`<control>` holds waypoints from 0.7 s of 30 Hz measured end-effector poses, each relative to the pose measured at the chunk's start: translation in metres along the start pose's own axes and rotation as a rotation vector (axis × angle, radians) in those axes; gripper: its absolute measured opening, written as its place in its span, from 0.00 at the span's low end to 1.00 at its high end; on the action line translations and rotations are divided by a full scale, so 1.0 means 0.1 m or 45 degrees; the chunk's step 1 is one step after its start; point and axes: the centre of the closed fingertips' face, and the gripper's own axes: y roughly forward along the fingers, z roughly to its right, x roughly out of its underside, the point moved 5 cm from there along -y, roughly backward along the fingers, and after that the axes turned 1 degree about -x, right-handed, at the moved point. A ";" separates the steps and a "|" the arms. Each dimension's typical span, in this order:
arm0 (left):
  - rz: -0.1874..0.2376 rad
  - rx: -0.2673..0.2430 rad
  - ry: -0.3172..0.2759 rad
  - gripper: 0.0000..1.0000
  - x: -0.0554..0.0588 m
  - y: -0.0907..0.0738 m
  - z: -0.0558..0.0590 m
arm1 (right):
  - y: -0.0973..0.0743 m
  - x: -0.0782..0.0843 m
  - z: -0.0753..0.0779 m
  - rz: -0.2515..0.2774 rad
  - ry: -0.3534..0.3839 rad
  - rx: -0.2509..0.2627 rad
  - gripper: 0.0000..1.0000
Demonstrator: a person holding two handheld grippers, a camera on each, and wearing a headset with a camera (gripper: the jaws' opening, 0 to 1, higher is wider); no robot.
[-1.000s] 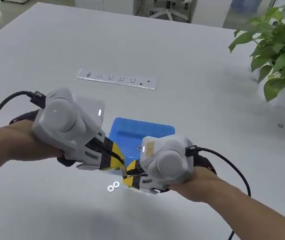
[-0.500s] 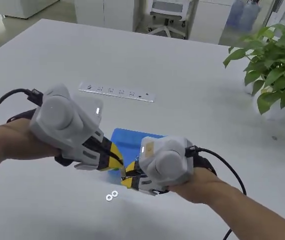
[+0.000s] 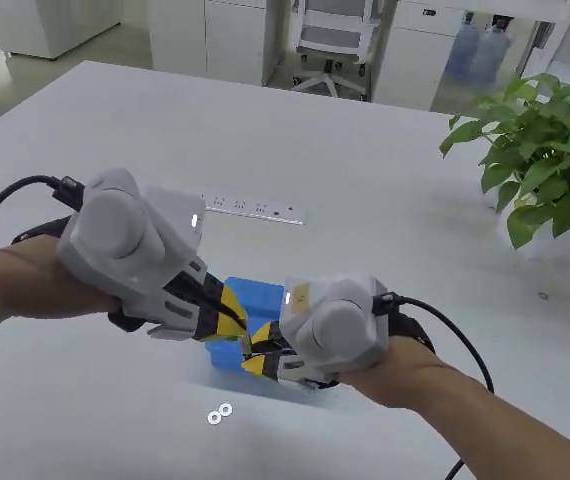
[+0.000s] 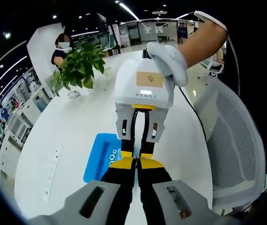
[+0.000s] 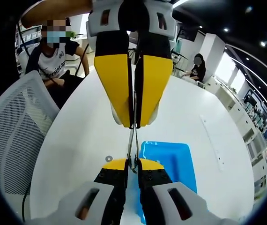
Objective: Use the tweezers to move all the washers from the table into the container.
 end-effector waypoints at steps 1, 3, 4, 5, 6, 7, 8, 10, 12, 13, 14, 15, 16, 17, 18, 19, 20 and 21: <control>0.001 -0.001 0.000 0.06 0.00 0.00 -0.02 | 0.00 0.00 0.02 0.001 0.001 0.001 0.09; -0.001 -0.001 0.003 0.06 0.00 0.01 -0.05 | 0.00 0.01 0.05 0.000 0.000 0.003 0.09; -0.001 -0.001 0.008 0.06 0.00 0.01 -0.06 | 0.00 0.01 0.07 0.000 0.001 0.005 0.09; -0.001 0.001 0.010 0.06 0.00 0.02 -0.08 | 0.00 0.02 0.08 0.000 0.000 0.004 0.09; -0.001 0.002 0.010 0.06 0.00 0.02 -0.08 | 0.01 0.02 0.09 0.000 0.001 0.004 0.09; -0.002 0.005 0.012 0.06 0.01 0.03 -0.11 | 0.02 0.03 0.11 0.001 0.003 0.005 0.09; -0.003 0.007 0.014 0.06 0.02 0.03 -0.13 | 0.02 0.04 0.12 0.002 0.004 0.006 0.09; -0.004 0.011 0.014 0.06 0.03 0.05 -0.17 | 0.03 0.05 0.15 0.003 0.009 0.007 0.09; -0.004 0.013 0.015 0.06 0.05 0.07 -0.20 | 0.05 0.07 0.18 0.001 0.011 0.008 0.09; -0.003 0.014 0.015 0.06 0.06 0.08 -0.22 | 0.05 0.08 0.20 0.001 0.015 0.007 0.09; -0.003 0.015 0.014 0.06 0.06 0.09 -0.23 | 0.06 0.08 0.21 0.001 0.016 0.007 0.09; -0.003 0.017 0.014 0.06 0.07 0.10 -0.24 | 0.07 0.10 0.23 0.001 0.018 0.006 0.09; -0.004 0.018 0.014 0.06 0.07 0.11 -0.25 | 0.08 0.11 0.24 0.000 0.021 0.005 0.09; -0.004 0.020 0.014 0.06 0.09 0.12 -0.27 | 0.09 0.12 0.25 0.000 0.022 0.004 0.09; -0.004 0.021 0.014 0.06 0.09 0.13 -0.29 | 0.10 0.13 0.26 0.000 0.024 0.004 0.09; -0.004 0.024 0.012 0.06 0.10 0.15 -0.31 | 0.11 0.14 0.28 0.000 0.026 0.003 0.09; -0.004 0.025 0.011 0.06 0.11 0.16 -0.32 | 0.12 0.15 0.29 0.000 0.031 0.001 0.09; -0.005 0.027 0.010 0.06 0.12 0.17 -0.34 | 0.13 0.16 0.30 0.000 0.032 0.000 0.09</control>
